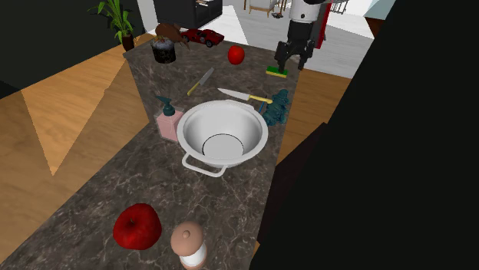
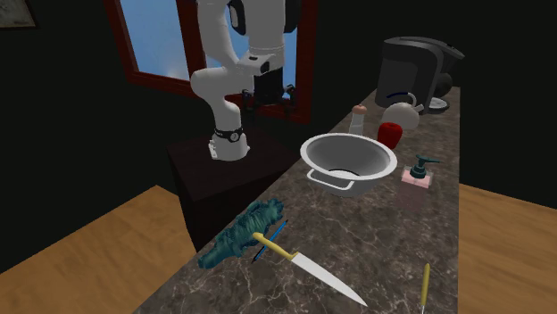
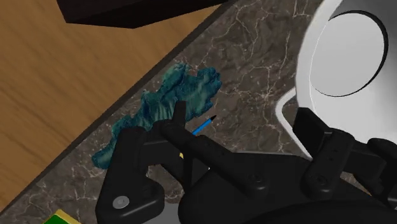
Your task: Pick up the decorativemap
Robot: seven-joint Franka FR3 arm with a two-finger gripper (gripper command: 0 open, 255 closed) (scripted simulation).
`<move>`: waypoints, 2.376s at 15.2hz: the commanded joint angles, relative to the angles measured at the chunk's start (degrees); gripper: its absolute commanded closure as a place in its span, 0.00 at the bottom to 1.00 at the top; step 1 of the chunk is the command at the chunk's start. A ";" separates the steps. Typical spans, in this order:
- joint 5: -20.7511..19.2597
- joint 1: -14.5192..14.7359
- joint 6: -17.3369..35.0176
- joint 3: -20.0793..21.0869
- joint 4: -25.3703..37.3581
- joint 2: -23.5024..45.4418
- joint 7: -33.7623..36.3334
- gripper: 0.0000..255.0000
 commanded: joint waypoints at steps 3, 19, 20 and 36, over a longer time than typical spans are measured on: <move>-1.47 -2.12 7.00 0.56 0.96 7.33 6.23 0.00; -9.95 -8.02 25.25 -4.15 12.77 36.18 30.51 0.00; -10.30 -8.24 25.96 -4.75 13.77 37.84 31.86 0.00; -11.27 -9.81 34.11 -8.95 21.14 53.11 40.24 0.00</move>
